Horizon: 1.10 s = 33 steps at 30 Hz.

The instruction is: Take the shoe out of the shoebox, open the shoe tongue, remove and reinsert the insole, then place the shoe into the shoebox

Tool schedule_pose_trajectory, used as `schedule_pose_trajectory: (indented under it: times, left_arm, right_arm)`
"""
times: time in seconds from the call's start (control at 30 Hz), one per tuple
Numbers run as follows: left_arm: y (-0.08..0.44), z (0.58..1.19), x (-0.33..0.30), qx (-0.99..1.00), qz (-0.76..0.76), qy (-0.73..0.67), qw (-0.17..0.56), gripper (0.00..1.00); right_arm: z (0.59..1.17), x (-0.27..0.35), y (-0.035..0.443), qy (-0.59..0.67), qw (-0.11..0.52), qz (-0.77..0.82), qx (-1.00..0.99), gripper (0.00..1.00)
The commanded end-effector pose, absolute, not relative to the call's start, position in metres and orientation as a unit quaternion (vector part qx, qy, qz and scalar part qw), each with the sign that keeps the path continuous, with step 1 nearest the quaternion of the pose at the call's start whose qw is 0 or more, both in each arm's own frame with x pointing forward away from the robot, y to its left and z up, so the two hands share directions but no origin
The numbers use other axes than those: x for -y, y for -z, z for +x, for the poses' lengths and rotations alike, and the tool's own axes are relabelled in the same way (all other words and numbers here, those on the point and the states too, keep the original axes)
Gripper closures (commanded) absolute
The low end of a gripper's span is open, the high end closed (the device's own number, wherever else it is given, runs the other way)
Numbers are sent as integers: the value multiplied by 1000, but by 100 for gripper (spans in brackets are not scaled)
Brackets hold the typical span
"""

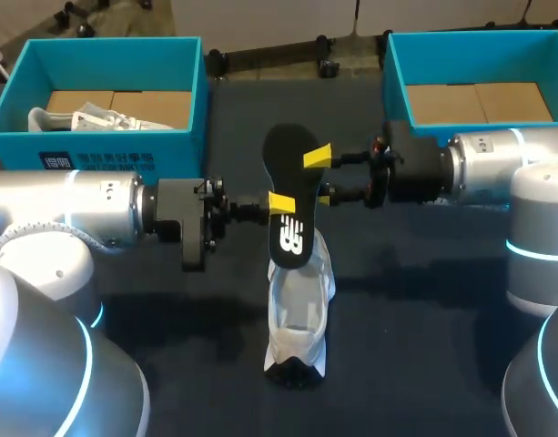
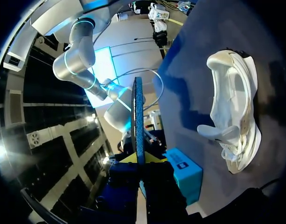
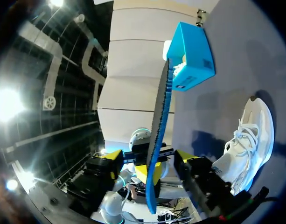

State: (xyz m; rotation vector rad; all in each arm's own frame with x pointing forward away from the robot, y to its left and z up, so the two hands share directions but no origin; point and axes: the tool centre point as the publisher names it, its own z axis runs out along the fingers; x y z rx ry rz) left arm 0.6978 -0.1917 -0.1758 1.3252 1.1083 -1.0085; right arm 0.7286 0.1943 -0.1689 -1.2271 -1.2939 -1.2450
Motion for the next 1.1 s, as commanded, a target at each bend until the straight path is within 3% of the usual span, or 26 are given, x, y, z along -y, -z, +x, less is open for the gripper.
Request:
schedule_pose_trajectory:
  times: [0.03,0.13,0.47,1.1]
  left_arm:
    - [176,697,192,-466,557,423,542,100]
    - [176,697,192,-466,557,423,542,100]
    - [176,697,192,-466,557,423,542,100]
    - [176,697,192,-466,557,423,542,100]
  right_arm:
    - [731,-204,170,503,463,-502,530,48]
    - [730,-202,172,505,463,-505,524,56]
    - [717,-199,172,510,458,-514,515,60]
    - [715,-208,172,507,470,-508,513,78]
